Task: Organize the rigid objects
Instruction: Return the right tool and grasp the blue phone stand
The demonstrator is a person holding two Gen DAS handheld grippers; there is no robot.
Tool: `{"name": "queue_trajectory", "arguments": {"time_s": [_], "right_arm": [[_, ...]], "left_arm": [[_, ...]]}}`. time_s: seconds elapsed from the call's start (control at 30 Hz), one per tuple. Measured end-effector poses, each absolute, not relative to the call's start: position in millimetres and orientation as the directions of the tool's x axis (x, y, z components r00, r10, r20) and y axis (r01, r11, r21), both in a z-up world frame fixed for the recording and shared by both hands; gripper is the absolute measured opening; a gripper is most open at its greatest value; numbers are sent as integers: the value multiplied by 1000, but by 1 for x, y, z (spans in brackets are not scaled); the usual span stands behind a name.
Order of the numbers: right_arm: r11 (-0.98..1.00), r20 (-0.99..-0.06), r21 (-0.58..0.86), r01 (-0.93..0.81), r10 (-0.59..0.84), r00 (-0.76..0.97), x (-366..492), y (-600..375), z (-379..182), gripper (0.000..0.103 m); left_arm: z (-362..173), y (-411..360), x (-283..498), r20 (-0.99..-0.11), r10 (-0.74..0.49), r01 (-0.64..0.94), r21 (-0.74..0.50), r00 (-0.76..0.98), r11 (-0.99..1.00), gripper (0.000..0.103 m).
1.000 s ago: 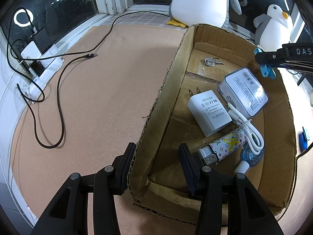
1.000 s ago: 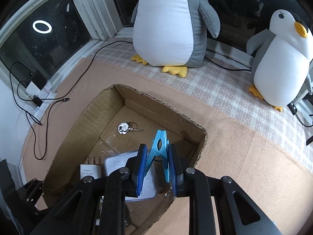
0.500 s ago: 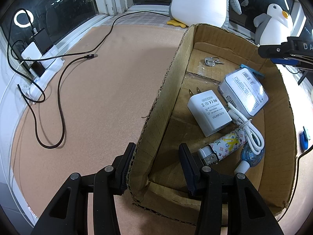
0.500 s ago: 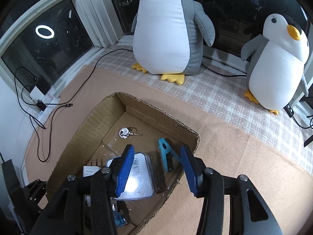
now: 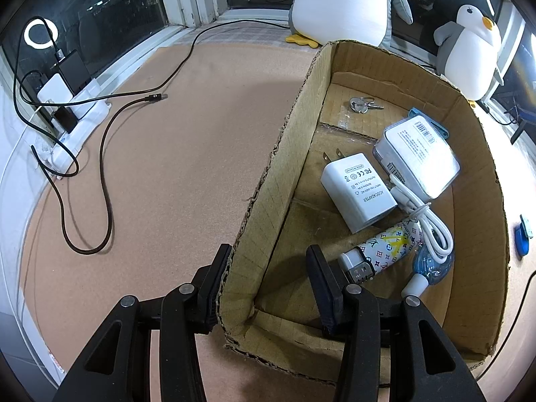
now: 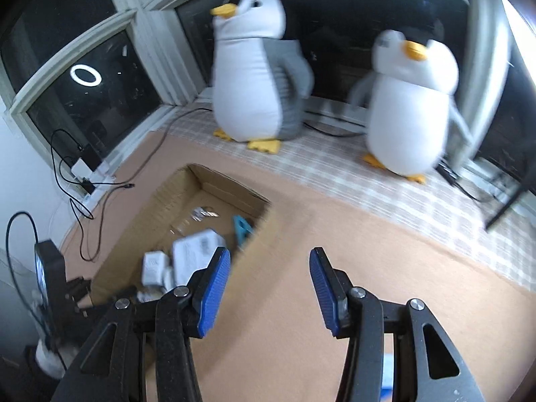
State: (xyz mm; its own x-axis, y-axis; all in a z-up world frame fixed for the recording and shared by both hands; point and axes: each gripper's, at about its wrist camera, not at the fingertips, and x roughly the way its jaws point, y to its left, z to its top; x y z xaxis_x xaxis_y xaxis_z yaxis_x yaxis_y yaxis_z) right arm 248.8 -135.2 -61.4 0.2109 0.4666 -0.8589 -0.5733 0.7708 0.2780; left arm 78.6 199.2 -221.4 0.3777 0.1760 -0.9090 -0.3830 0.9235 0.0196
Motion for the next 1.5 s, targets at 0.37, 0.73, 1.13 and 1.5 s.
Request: {"name": "queue_trajectory", "arguments": {"time_s": [0.37,0.73,1.13,1.5], "right_arm": [[888,-916,296,-352,369,159,244,-250,-89,46],[903,-907,414,-117,420,31,227,-292,-135,45],[893,-894,448,-36,448,-17,249,-290,-164,45],[894,-898,440,-82,440,-14,287,-250,-179,45]], "left_arm": [[-221,197,80,-909,184,-380,30,375,924,49],[-220,194,81,-907,192,-377,41,374,925,49],[-220,193,81,-908,190,-378,38,374,925,49],[-220,193,81,-908,189,-377,37,374,925,49]]}}
